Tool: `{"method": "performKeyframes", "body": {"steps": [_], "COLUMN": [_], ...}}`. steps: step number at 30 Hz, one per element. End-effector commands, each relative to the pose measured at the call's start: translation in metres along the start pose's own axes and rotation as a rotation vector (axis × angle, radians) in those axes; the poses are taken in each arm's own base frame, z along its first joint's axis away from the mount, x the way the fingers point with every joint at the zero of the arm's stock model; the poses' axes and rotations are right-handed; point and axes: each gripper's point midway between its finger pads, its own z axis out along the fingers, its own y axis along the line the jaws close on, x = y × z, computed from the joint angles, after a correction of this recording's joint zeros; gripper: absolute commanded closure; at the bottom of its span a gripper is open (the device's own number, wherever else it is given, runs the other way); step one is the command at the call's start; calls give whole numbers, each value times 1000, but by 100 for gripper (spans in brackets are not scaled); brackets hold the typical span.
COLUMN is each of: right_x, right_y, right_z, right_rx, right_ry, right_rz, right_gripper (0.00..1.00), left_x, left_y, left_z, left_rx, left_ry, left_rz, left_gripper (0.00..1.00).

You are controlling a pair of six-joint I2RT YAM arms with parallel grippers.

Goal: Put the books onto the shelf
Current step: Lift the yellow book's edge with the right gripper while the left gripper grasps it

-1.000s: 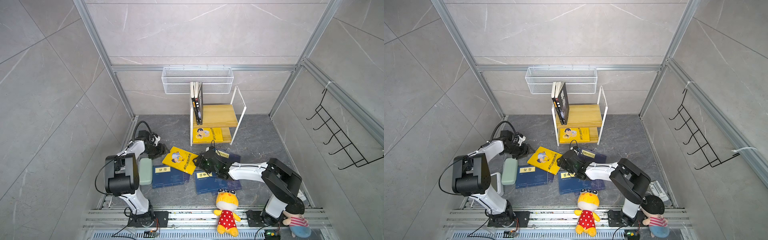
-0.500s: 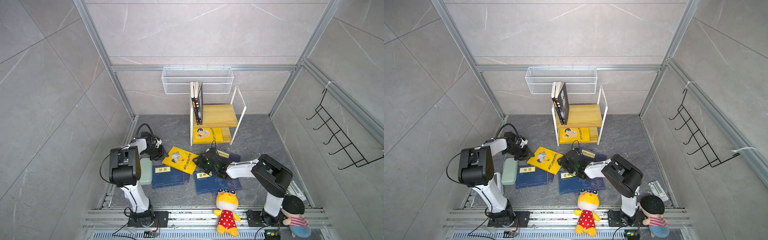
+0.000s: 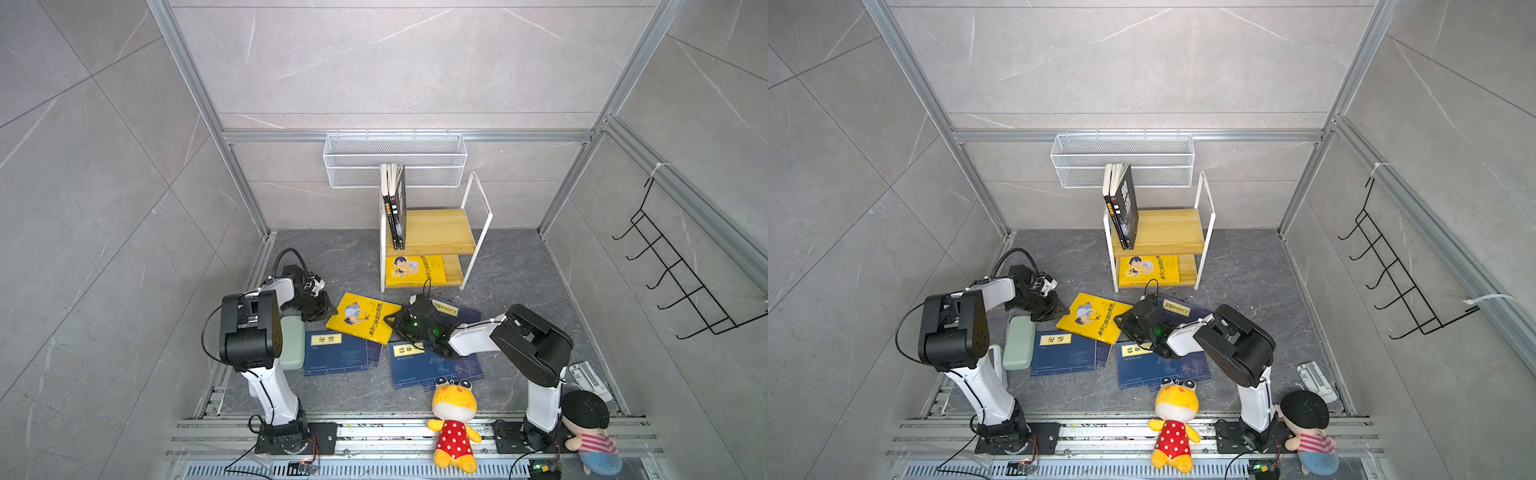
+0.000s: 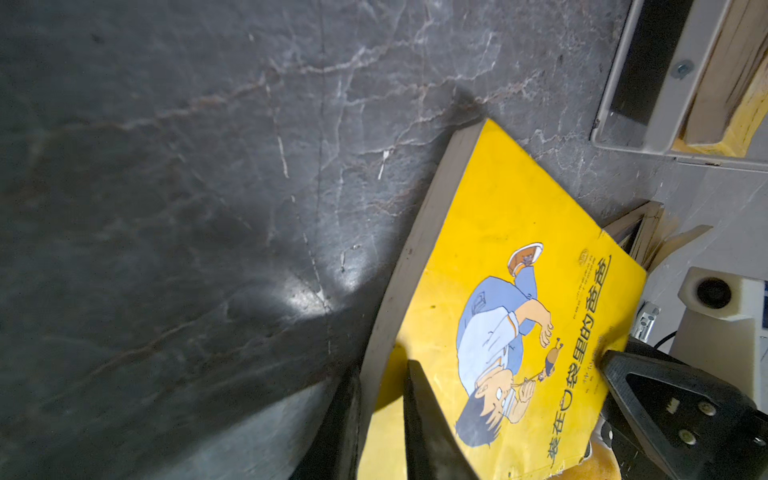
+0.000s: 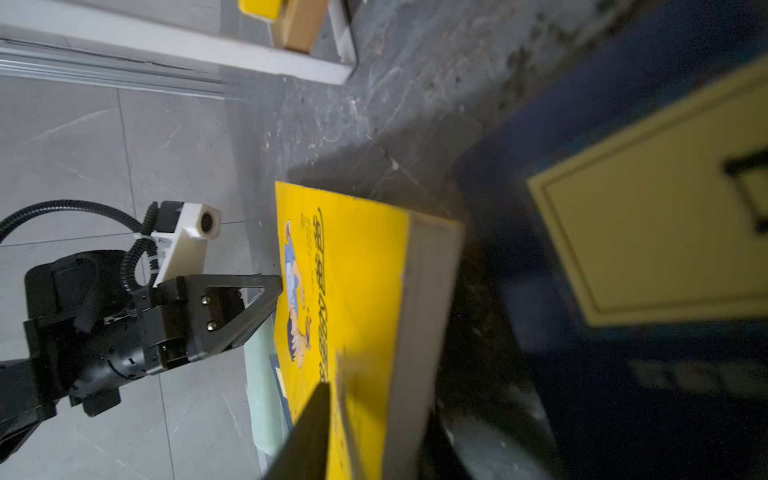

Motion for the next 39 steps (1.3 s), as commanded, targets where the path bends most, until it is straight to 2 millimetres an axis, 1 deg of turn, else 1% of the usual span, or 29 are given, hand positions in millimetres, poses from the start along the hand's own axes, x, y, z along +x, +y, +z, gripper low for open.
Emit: {"method": "performKeyframes", "body": {"steps": [1, 2, 3, 5, 8, 11, 15, 18, 22, 26, 30, 32, 34, 39], "right_x": [-7, -9, -11, -12, -14, -16, -16, -16, -18, -18, -22, -17, -11, -3], "right_y": [44, 51, 55, 59, 73, 90, 102, 114, 121, 130, 132, 138, 144, 151], "right_z": [-11, -15, -19, -25, -36, -51, -70, -93, -116, -142, -159, -168, -175, -184], "right_rx": [-150, -175, -189, -202, -257, -335, -390, -439, -447, -499, -521, -553, -582, -618], "right_ry": [-32, -41, -49, -55, -51, -51, -22, -35, -29, -22, -8, 7, 25, 65], "right_rz": [-34, -47, -62, -90, -108, -151, -205, -290, -355, -403, -416, -447, -503, -548], "right_gripper": [88, 91, 95, 100, 100, 100, 100, 100, 100, 100, 100, 100, 100, 100], "left_x": [8, 4, 1, -2, 0, 3, 8, 12, 20, 29, 35, 43, 49, 53], "left_y": [-14, -17, -21, -32, -46, -56, -68, -77, -96, -110, -126, -140, -148, -152], "left_z": [-8, -17, -24, -37, -55, -70, -88, -106, -126, -134, -145, -152, -155, -154], "left_rx": [16, 6, 1, 11, 26, 35, 76, 135, 239, 300, 390, 492, 563, 629], "left_ry": [6, -24, -53, -101, -165, -237, -325, -418, -534, -562, -564, -548, -538, -514], "left_rz": [9, 25, 38, 65, 114, 169, 226, 247, 314, 367, 404, 422, 439, 409], "left_gripper": [79, 78, 75, 62, 48, 36, 24, 15, 4, 3, 3, 5, 6, 8]}}
